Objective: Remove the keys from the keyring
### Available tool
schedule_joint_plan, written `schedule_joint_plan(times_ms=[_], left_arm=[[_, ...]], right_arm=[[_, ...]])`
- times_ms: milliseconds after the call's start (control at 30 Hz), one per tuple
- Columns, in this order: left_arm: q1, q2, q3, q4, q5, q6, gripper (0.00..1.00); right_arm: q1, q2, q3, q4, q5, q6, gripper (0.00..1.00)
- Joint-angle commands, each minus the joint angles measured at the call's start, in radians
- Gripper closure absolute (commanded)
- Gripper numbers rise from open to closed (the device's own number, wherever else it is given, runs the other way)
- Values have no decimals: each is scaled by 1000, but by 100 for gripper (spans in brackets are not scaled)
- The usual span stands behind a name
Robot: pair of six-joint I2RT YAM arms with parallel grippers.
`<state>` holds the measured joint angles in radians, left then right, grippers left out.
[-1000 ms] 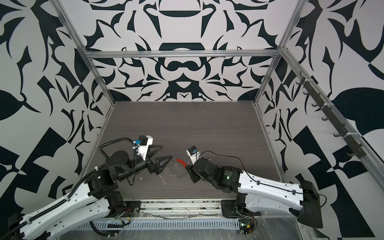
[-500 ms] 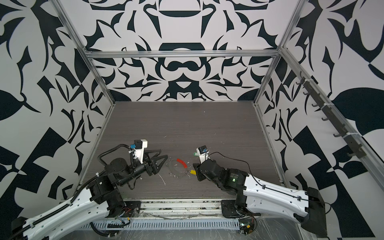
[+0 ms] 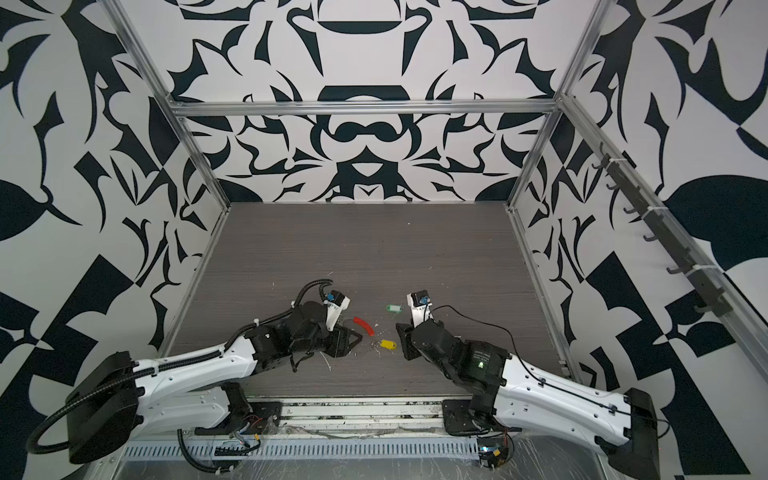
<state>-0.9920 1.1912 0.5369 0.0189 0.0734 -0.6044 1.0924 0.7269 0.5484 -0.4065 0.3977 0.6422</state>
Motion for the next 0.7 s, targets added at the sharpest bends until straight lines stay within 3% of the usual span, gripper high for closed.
schedule_joint_plan(times_ms=[0,267,667], left_arm=[[-22,61,53,21,34,-7,47],[-114,215,136,-57,-28,31,48],[-131,284,186,-84,-92,62,52]], right_arm=[[-7,-19,-14,-7,21,19,55],[-10,-70,-37,-13,16,19,54],[-16,-94,-51,-11,5,10,54]])
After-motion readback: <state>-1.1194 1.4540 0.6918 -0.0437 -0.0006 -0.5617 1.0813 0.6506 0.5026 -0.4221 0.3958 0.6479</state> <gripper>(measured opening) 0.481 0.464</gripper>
